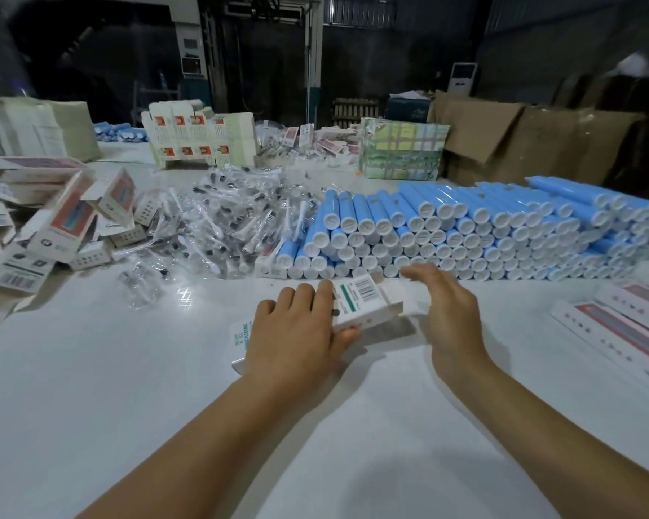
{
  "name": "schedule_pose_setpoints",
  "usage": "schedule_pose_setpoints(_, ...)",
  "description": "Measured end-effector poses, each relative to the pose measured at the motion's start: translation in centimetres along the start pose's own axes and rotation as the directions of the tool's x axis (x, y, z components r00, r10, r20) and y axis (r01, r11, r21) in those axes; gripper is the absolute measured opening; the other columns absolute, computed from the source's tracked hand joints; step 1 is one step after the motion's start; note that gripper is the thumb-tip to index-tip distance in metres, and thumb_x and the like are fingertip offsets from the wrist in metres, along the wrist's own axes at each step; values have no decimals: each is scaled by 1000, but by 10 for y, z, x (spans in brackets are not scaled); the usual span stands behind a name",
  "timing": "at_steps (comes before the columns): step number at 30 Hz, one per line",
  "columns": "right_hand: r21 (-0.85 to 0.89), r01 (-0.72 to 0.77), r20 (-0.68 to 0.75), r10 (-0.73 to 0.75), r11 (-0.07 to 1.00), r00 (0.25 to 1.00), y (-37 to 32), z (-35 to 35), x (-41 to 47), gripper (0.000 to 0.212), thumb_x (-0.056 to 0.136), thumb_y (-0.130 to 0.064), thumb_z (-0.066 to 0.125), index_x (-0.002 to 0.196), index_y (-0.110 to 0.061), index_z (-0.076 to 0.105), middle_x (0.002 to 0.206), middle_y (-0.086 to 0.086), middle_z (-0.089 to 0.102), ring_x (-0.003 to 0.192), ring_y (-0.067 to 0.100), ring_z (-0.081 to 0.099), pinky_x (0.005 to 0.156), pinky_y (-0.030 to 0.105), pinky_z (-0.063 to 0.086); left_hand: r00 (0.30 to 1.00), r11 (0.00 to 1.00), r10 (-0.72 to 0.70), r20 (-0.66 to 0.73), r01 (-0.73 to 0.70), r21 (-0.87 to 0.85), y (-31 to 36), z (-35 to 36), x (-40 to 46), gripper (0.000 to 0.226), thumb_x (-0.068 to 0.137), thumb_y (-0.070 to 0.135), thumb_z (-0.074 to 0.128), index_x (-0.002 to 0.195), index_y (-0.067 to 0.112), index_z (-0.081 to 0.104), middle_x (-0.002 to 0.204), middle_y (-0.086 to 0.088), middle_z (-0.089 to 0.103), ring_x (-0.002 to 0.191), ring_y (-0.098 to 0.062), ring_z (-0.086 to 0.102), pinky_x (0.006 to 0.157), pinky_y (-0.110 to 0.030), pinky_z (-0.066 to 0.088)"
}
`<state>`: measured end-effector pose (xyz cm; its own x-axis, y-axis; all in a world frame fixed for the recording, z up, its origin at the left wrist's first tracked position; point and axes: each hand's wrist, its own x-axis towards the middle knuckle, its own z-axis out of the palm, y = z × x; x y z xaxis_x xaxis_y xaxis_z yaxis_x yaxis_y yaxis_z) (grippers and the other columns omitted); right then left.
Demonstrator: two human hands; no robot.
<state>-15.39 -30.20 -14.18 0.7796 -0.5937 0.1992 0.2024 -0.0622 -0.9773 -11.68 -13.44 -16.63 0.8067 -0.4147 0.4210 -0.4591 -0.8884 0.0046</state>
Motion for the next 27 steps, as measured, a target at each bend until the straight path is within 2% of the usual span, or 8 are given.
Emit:
schedule_pose_setpoints(1, -2, 37, -56, -37, 999, 998, 0, -3, 0, 25, 93, -23, 54, 76, -29, 71, 99, -13, 67, 88, -4, 58, 78, 22, 42, 1000, 1000, -16, -2, 16, 0, -1, -1, 0, 77, 84, 69, 14, 145, 23, 20, 134, 3, 42, 118, -21, 39, 93, -35, 30)
schedule_pose_setpoints(3, -30, 115, -92, -118, 993, 989, 2, -7, -2, 17, 92, -20, 57, 80, -28, 67, 87, -17, 64, 72, -9, 54, 70, 17, 41, 999, 999, -46, -10, 46, 4, -3, -2, 1, 79, 83, 70, 11, 145, 22, 21, 134, 3, 43, 118, -22, 39, 92, -35, 30)
schedule_pose_setpoints(6, -96, 189, -12, -191, 977, 981, 8, -3, -11, 19, 88, -11, 62, 77, -26, 65, 69, -17, 64, 64, -4, 54, 62, 11, 43, 995, 995, -97, -28, 97, -6, -5, -2, 3, 74, 86, 69, 17, 143, 22, 22, 133, 2, 43, 117, -22, 39, 91, -36, 31)
schedule_pose_setpoints(11, -128, 212, 148, -193, 969, 970, 16, 9, -22, 27, 88, -7, 63, 89, -34, 66, 92, -13, 69, 80, 1, 63, 77, 20, 50, 989, 991, -136, -60, 136, -3, -3, 1, 5, 71, 88, 68, 25, 142, 22, 25, 131, 1, 45, 117, -22, 40, 89, -36, 31)
schedule_pose_setpoints(16, -148, 256, 187, -227, 955, 956, 14, 9, -24, 37, 89, -5, 61, 94, -41, 65, 97, -21, 62, 83, -10, 60, 74, 5, 44, 990, 992, -117, -76, 119, 35, 0, 4, 6, 72, 88, 67, 24, 143, 20, 24, 132, 0, 44, 117, -23, 40, 87, -36, 30)
schedule_pose_setpoints(21, -249, 235, 206, -186, 939, 961, 13, 10, -24, 21, 89, -7, 61, 100, -22, 73, 92, -12, 67, 86, 10, 64, 77, 21, 51, 994, 994, -80, -76, 86, 66, 6, 6, 3, 74, 89, 66, 21, 145, 18, 22, 131, -1, 45, 115, -24, 40, 88, -36, 32)
schedule_pose_setpoints(25, -358, 249, 173, -198, 900, 965, 9, 4, -16, 11, 87, -15, 65, 91, -22, 73, 82, -8, 67, 85, 17, 62, 78, 27, 49, 995, 994, -47, -87, 55, 94, 8, 3, 0, 79, 84, 65, 13, 144, 16, 27, 127, -2, 48, 111, -25, 44, 86, -37, 33)
schedule_pose_setpoints(27, -403, 269, 190, -207, 875, 960, 7, 3, -12, 28, 88, -20, 64, 116, -21, 67, 66, -17, 60, 74, 10, 57, 77, 31, 48, 996, 993, -44, -84, 52, 103, 9, 2, -1, 79, 84, 65, 13, 144, 16, 29, 126, -2, 49, 109, -25, 45, 85, -37, 34)
